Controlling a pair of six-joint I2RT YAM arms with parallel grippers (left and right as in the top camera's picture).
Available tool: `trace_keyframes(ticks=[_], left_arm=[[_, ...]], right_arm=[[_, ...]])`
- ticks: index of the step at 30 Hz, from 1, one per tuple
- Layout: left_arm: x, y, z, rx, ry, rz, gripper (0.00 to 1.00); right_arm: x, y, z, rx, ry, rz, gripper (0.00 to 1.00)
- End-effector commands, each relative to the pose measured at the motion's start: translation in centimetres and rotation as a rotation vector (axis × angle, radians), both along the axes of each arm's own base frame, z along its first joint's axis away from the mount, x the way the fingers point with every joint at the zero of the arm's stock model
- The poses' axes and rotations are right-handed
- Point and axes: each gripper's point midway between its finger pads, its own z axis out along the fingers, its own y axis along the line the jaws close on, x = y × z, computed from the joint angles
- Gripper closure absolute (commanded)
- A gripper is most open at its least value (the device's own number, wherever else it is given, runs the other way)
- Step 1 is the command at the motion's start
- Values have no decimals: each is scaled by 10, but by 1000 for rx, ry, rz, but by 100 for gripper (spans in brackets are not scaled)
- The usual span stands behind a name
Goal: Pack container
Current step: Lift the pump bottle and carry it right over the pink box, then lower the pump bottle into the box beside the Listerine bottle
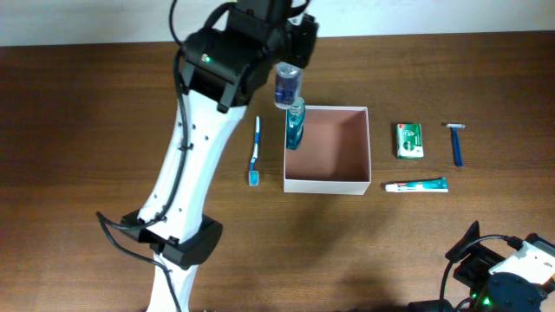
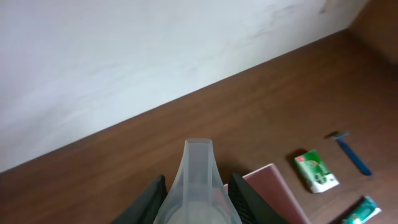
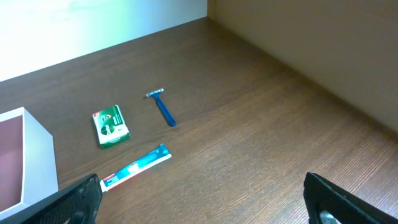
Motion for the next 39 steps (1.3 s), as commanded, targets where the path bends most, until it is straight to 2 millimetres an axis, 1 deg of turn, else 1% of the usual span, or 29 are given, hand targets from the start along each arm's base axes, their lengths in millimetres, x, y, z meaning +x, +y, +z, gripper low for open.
trace_keyframes(ticks=[1,4,8,18,24,33,39], left_arm=[[-19,-16,30,-63,-58,-52,67],[-26,-27,31,-66,-60,-78,67],[-31,-35,29,-64,-56,-95,67],[-29,-55,5,-61,1,-145,67],[-23,-60,-8,-56,27,-141,67],[-12,-69,-48,-70,138,-87,67],[-8,-67,-54,-54,141,-70,67]], right_arm=[[-1,1,6,5,-25,4,1],[-1,1,6,5,-25,4,1],[-1,1,6,5,-25,4,1],[-1,1,6,5,-25,4,1],[-1,1,6,4,-25,4,1],[-1,1,6,5,-25,4,1],[-1,1,6,4,-25,4,1]])
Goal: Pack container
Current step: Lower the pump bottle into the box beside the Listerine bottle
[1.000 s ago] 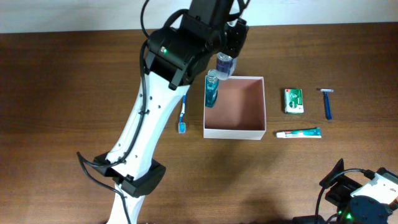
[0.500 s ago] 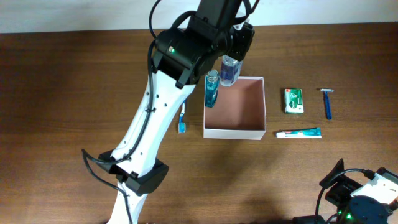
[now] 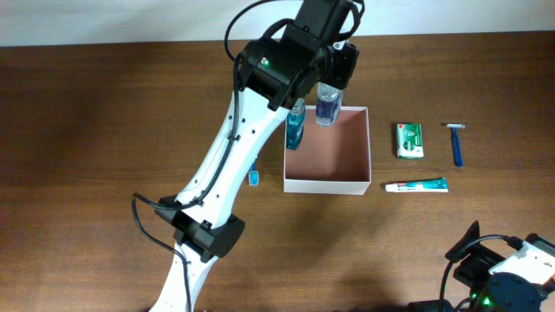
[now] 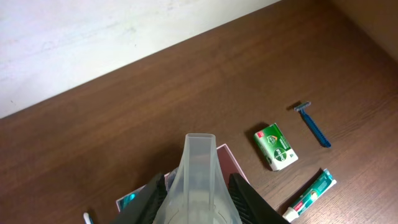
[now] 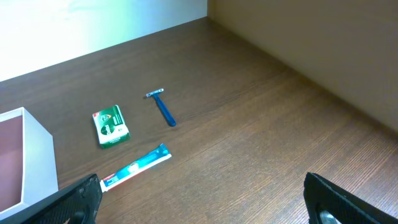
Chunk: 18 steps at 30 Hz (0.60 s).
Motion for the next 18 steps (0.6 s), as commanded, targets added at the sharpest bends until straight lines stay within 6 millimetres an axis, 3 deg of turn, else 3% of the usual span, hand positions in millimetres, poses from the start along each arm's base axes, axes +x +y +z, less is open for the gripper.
trace_keyframes(ticks=[1,9,18], left_arm=[[-1,1,16,-31,-30,21,67],[8,-4,-11,4,7,27,67],[10,-5,-18,10,17,31,66]], right_arm=[[-1,1,6,4,-25,5,1],[-1,1,6,4,-24,4,1],[-1,1,6,4,-25,5,1]])
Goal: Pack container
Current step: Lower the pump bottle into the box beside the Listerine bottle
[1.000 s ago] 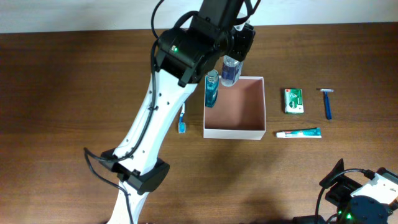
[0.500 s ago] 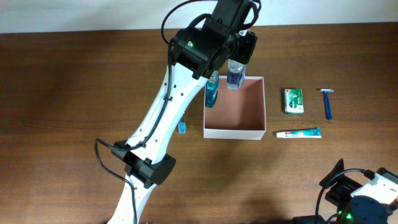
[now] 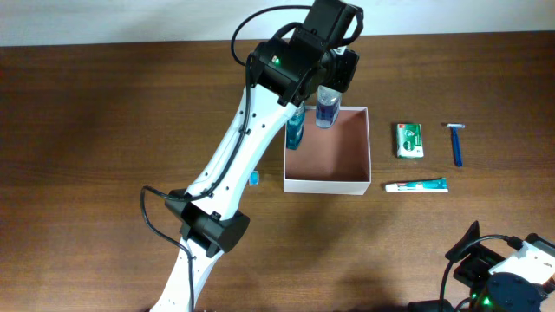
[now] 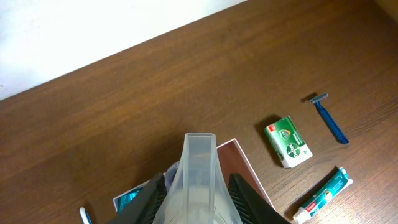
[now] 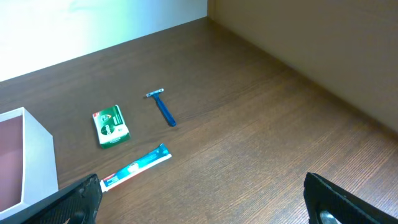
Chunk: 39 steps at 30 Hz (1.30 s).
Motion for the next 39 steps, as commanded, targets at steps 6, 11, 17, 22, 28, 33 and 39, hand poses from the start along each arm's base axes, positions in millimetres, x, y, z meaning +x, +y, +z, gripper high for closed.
trace_keyframes(ticks=[6,11,17,22,28,33,39], left_arm=[[2,-3,-11,9,19,10,67],[-3,1,-27,47,68,10,67],[-6,4,-32,63,87,11,67],[-4,4,-38,78,93,18,67],[-5,5,-48,93,113,18,67],[-6,6,-49,99,122,18,67],[-8,7,-51,107,130,18,67]], right_arm=[[-1,1,6,5,-25,5,1],[-1,1,6,5,-25,5,1],[-1,1,6,5,-25,5,1],[-1,1,6,5,-25,5,1],[-1,1,6,5,-25,5,1],[-1,1,6,5,-25,5,1],[-1,1,6,5,-25,5,1]])
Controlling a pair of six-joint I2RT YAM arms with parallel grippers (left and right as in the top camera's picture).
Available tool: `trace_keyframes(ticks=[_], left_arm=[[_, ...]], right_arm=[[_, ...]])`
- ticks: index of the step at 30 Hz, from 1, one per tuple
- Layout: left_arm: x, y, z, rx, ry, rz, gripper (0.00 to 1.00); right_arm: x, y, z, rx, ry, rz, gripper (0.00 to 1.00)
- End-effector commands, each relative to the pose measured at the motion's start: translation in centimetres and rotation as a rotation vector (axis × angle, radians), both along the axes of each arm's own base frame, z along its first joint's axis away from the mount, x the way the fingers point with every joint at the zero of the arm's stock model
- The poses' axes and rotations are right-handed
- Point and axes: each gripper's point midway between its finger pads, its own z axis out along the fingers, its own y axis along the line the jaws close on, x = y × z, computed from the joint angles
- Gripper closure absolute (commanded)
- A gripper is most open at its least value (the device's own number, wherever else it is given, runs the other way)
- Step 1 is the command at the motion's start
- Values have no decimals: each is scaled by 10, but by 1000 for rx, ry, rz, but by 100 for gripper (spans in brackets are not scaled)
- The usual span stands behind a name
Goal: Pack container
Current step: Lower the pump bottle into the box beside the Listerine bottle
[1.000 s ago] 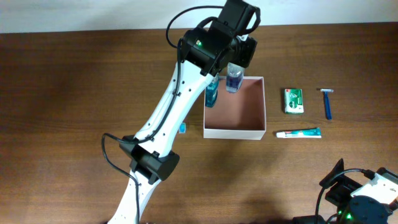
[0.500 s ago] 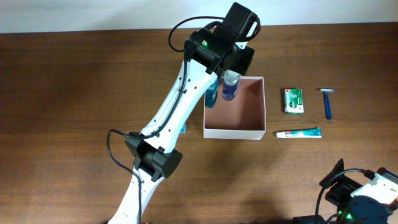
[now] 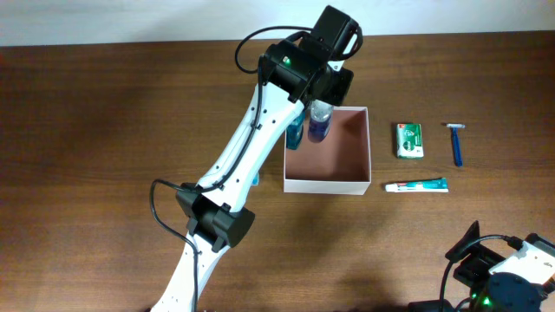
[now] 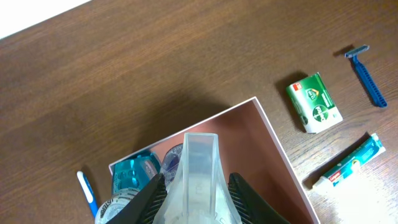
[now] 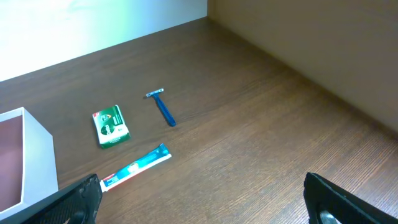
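The white box with a pink inside [image 3: 364, 139] stands mid-table. A teal bottle [image 3: 295, 136] stands in its back left corner. My left gripper [image 3: 323, 91] is shut on a clear bottle with a blue cap [image 3: 319, 121], which hangs upright inside the box right beside the teal bottle. The left wrist view shows the clear bottle [image 4: 199, 168] between the black fingers [image 4: 244, 196] of that gripper [image 4: 198, 190], with the teal bottle [image 4: 134, 171] and the box rim [image 4: 273, 140] below. My right gripper [image 5: 199, 199] rests open at the front right, far from the box.
A green packet [image 3: 409, 140], a blue razor [image 3: 456, 145] and a toothpaste tube [image 3: 417, 185] lie right of the box. A blue toothbrush [image 4: 86, 190] lies left of it, mostly under my left arm in the overhead view.
My left gripper has come down with the clear bottle, which now sits lower inside the box's back left part. The right arm has not moved.
The left gripper first held the clear bottle in the air left of the box, above the teal bottle. It then held it over the box's back left corner, stayed there, and now holds it down inside the box.
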Motion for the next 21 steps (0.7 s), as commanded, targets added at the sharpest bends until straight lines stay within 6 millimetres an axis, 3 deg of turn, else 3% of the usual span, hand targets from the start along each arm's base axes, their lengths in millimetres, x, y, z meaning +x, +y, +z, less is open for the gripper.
trace_keyframes(ticks=[1,21], left_arm=[[1,-1,6,-11,-17,13,67],[4,-5,-20,16,23,11,67]], right_arm=[[-1,1,6,5,-25,4,1],[-1,1,6,5,-25,4,1]])
